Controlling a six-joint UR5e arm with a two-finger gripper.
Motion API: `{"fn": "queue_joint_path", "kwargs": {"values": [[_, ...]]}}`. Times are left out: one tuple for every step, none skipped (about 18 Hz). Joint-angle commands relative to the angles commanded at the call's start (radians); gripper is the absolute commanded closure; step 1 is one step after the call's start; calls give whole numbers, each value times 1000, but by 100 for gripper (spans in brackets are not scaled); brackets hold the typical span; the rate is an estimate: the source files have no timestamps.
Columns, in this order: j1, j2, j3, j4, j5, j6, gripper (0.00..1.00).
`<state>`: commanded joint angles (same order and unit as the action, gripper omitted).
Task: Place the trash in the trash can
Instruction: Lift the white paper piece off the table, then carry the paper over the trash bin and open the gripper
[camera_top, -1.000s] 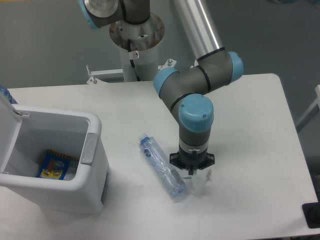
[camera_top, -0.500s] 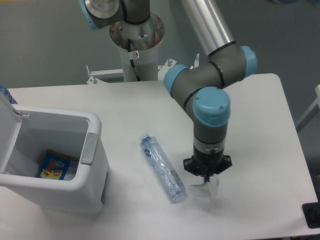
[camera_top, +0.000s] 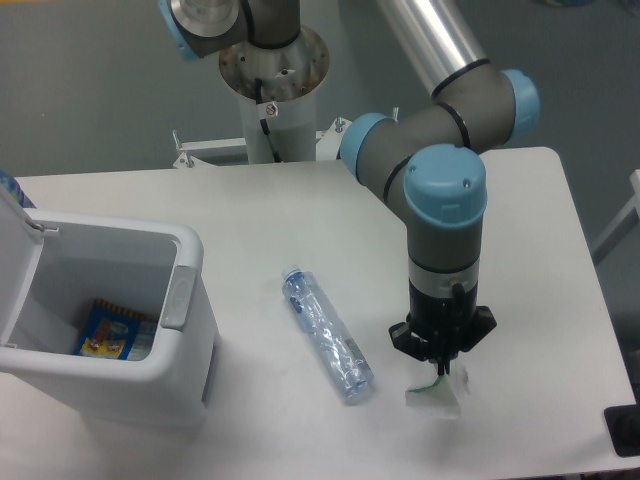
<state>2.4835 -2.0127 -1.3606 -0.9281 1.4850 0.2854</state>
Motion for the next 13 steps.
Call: {"fn": "queue_joint_path", "kwargs": {"values": [[-11,17,0,0,-2,-11,100],[-29,31,0,0,-3,-21,100],[-38,45,0,0,-3,-31,100],[-44,58,-2,0,-8,-44,100],[-55,69,-2,0,-15,-55,100],[-66,80,0,0,-26,-60,100],[-72,94,0,0,-35,-60,100],[-80,107,0,0,-46,-61,100],[-89,118,-2,0,-55,-75,100],[-95,133,-2,0,-63,-92,100],[-106,147,-3,0,-63,-101,100],[-126,158,-5,0,-63,-109,100],[-158,176,-5,0,-63,-118,100]]}}
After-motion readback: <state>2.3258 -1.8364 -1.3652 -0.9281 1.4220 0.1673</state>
